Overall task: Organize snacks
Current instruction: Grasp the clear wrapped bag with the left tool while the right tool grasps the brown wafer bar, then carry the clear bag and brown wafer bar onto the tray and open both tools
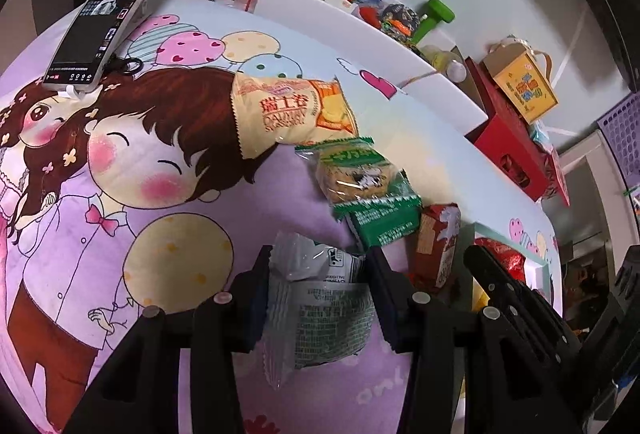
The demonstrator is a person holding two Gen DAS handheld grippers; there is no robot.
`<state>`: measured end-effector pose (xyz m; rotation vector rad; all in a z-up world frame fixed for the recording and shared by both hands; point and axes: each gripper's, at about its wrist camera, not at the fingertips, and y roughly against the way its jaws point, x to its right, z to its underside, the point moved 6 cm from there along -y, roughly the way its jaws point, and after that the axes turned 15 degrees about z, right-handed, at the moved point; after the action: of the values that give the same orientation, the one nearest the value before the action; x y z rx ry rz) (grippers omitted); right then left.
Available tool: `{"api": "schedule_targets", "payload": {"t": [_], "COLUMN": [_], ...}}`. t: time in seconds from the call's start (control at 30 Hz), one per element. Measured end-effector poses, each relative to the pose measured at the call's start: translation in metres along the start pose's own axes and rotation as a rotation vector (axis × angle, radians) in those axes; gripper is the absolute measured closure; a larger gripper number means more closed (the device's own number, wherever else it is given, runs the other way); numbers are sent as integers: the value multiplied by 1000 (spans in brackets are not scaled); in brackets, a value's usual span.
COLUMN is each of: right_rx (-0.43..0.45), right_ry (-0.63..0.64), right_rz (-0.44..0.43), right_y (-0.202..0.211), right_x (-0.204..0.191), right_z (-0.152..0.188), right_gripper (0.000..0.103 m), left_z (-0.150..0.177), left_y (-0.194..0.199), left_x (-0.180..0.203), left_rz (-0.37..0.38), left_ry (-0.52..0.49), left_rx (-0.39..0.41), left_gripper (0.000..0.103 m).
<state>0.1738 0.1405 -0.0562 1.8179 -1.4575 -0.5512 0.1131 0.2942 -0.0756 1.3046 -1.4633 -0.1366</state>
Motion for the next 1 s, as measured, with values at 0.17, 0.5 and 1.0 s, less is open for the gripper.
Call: {"api": "schedule_targets", "payload": {"t": [0.17, 0.5, 1.0], "right_rx": [4, -70, -76], "right_ry": [-3, 25, 25], "right_rz": [-7, 4, 36], "right_y": [-4, -31, -20], "right_x": [-4, -9, -6], "right_z": [0, -7, 7], "right_gripper": [50, 50, 77], "left_z": [-5, -11, -11], "left_y": [2, 0, 3], "left_x": [-8, -13, -15], "left_rz": [6, 24, 53], "left_ry": [24, 29, 47], "left_rx": [18, 35, 36], "left_gripper": [56, 56, 56]}}
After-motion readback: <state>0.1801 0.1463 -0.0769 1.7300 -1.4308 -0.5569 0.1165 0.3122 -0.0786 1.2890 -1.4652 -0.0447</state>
